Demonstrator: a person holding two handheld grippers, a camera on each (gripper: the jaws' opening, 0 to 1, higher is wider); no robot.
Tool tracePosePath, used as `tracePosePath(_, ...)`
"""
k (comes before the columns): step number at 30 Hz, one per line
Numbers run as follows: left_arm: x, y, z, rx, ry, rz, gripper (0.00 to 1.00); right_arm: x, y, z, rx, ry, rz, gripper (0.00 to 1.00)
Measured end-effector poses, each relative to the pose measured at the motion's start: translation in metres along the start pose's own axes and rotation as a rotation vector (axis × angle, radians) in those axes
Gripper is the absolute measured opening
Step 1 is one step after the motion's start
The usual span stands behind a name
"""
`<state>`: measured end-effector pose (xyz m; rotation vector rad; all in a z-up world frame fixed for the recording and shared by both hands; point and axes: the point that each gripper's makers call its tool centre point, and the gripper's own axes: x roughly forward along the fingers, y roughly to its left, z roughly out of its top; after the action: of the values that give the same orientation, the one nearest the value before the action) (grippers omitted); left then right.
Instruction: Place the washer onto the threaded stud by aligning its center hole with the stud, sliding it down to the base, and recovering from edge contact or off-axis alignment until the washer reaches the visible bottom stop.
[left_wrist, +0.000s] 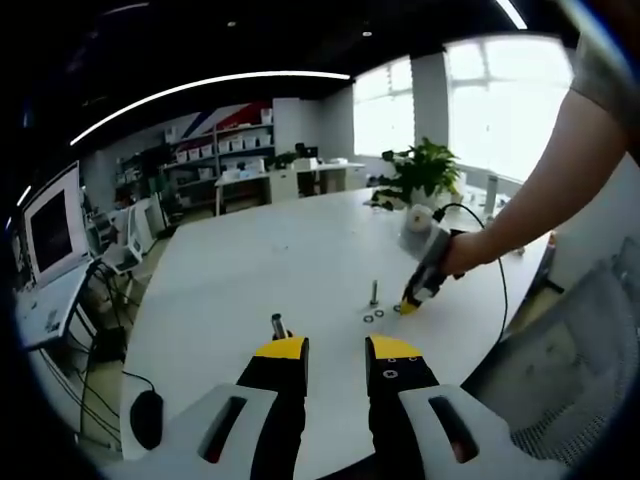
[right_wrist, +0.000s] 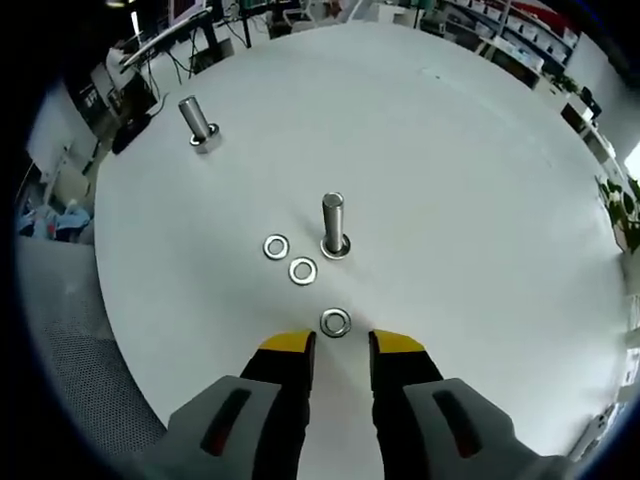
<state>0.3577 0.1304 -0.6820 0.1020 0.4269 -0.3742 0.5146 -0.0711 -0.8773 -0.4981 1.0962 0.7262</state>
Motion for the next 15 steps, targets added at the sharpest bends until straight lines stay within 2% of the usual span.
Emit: tracePosePath(15,0.0006,0.002,-0.0011,-0.004,0.006,0.007,0.2,0.0034,0.0004,0.0074,-0.008,-0.002,0.0,0.22)
